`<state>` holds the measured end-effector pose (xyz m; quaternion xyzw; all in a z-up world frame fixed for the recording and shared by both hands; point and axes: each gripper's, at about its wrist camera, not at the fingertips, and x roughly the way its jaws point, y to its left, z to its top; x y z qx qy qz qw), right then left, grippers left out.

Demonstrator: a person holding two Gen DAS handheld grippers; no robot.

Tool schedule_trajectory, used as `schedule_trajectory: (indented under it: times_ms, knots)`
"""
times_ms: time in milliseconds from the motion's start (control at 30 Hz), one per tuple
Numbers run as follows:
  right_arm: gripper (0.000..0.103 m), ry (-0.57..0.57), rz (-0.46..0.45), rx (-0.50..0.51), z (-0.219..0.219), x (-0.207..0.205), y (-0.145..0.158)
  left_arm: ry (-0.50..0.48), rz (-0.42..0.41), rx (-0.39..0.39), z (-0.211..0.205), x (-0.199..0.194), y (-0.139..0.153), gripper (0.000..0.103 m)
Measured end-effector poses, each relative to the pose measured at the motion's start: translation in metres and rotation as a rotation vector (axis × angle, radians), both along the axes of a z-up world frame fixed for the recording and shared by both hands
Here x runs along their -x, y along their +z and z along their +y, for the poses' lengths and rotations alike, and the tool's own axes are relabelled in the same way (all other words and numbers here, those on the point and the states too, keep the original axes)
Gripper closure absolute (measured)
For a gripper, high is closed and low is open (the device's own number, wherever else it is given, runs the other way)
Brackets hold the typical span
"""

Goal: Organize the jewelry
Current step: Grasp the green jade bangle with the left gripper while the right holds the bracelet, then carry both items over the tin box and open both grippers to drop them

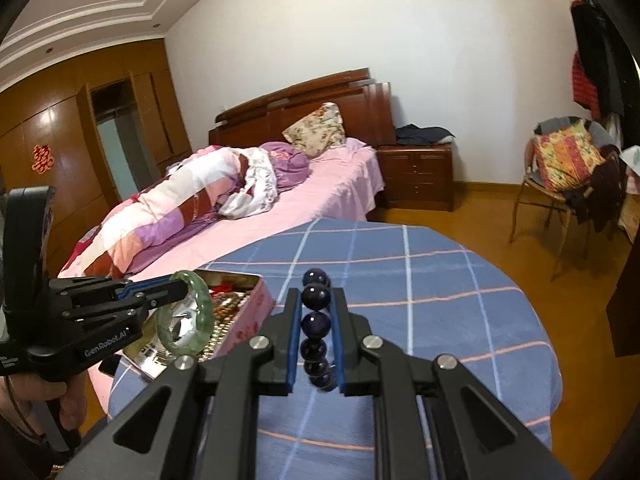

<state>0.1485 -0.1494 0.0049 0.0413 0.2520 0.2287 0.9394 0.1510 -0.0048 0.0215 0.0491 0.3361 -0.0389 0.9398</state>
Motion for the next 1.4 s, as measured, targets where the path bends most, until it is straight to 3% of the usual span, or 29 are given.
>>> schedule_trajectory:
  times_ms: [667,1400]
  knots:
    - [0.087,0.218,-0.04,0.102,0.107,0.005,0.011,0.116,0.006,0.008,0.08,0.016,-0.008,0.097]
    - [0.087,0.25,0.033,0.18,0.155,-0.017,-0.019,0.135,0.072,0.044,0.103,0.011,-0.037,0.097]
